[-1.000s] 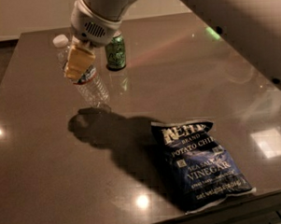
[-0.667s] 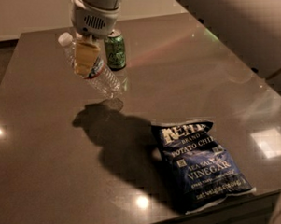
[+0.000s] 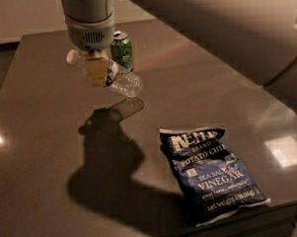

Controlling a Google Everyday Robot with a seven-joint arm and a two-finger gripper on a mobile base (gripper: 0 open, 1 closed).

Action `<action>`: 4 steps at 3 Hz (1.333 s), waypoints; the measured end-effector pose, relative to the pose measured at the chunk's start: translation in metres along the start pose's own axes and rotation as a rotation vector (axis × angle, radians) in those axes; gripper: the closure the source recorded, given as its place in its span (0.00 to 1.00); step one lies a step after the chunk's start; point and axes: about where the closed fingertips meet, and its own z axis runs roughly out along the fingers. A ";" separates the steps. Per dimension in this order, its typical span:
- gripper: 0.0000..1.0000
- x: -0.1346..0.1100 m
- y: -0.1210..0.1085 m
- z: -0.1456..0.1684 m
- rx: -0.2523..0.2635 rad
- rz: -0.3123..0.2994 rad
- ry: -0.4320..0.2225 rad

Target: Knock water bottle over

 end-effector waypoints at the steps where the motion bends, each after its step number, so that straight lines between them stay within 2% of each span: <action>1: 1.00 0.005 0.007 0.016 0.004 -0.078 0.103; 2: 0.82 0.009 0.013 0.031 -0.013 -0.138 0.176; 3: 0.58 0.012 0.019 0.042 -0.034 -0.197 0.229; 4: 0.36 0.014 0.026 0.051 -0.059 -0.246 0.256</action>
Offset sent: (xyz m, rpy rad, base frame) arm -0.0024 -0.0121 -0.0533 -0.3262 -0.0468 0.1146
